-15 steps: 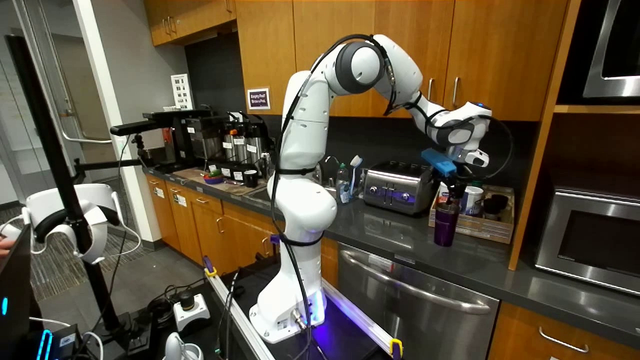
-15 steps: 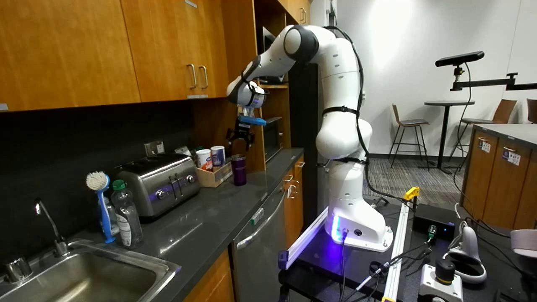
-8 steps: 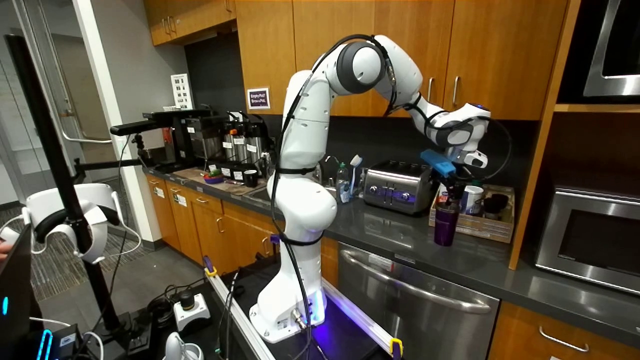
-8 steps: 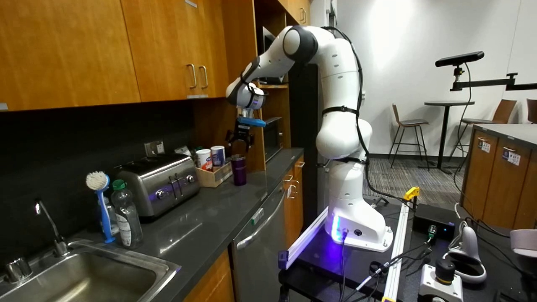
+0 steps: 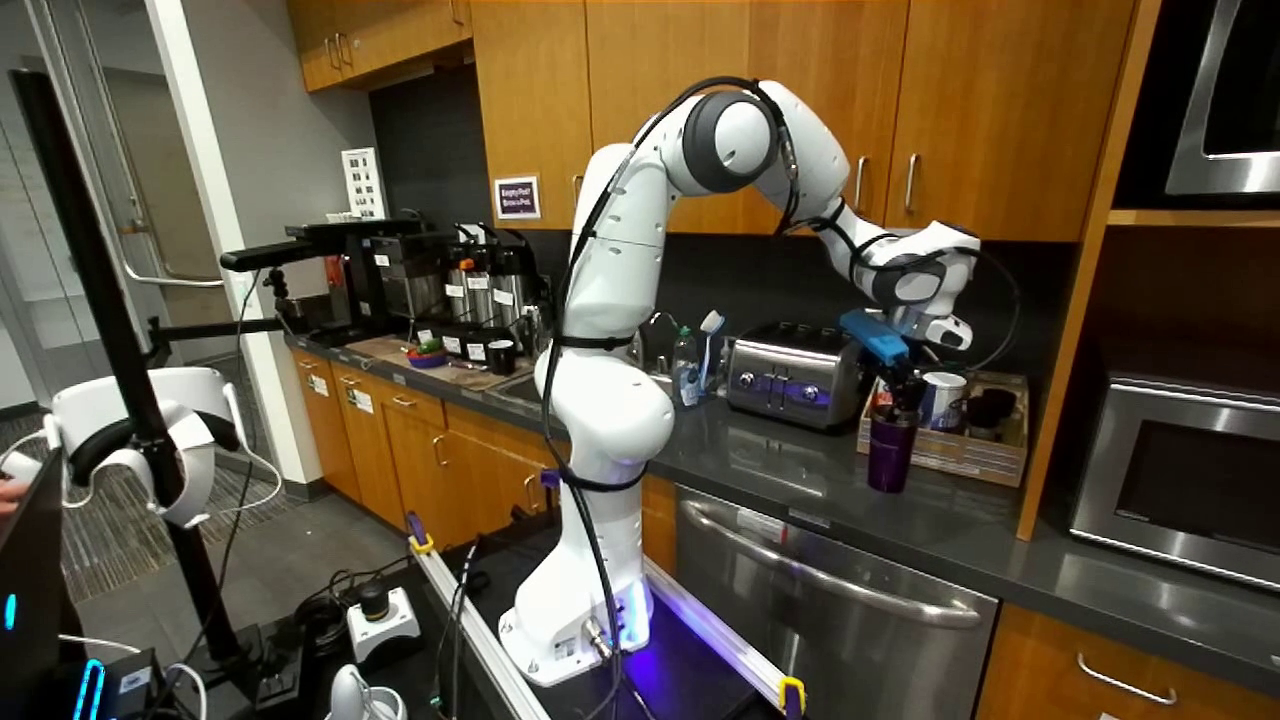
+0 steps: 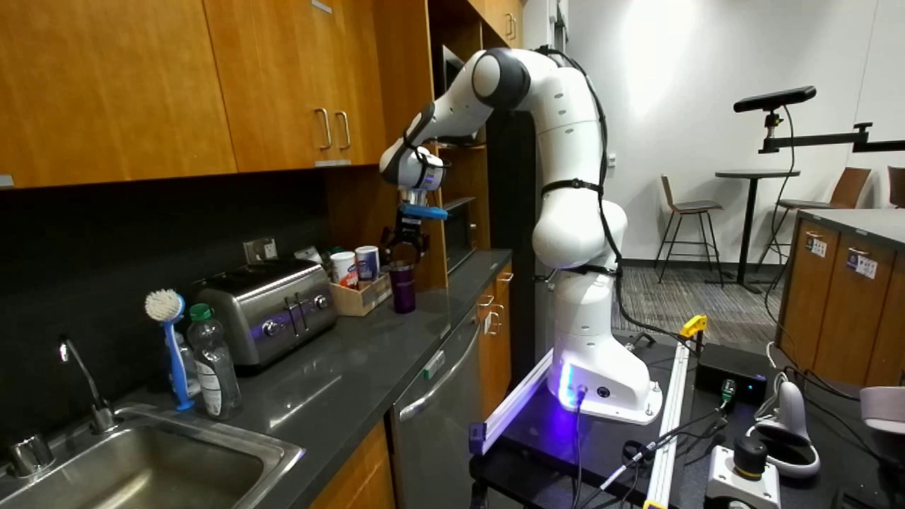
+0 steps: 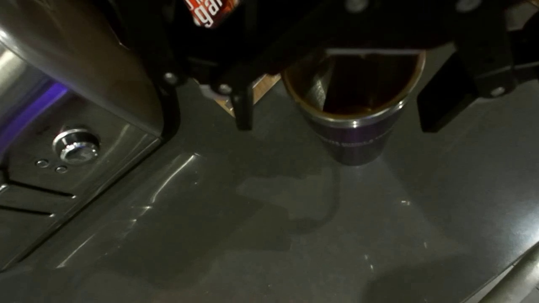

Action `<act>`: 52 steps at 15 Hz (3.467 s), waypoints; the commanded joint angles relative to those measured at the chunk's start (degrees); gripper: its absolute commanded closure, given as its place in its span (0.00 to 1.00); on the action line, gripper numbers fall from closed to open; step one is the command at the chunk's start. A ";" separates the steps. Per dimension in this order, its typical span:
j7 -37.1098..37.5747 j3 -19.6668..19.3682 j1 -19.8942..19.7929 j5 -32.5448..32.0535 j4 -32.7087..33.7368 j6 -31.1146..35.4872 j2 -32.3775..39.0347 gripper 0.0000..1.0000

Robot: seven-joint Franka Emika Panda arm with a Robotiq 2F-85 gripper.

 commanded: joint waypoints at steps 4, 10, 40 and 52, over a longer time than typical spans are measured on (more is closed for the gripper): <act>0.06 0.42 -0.11 -0.10 0.32 0.41 0.05 0.00; 0.25 0.71 0.53 -1.49 -0.30 2.59 -0.32 0.00; -2.19 1.62 1.56 -7.53 -1.98 12.37 0.89 0.00; 1.45 1.61 2.00 -13.26 -2.05 13.76 1.37 0.00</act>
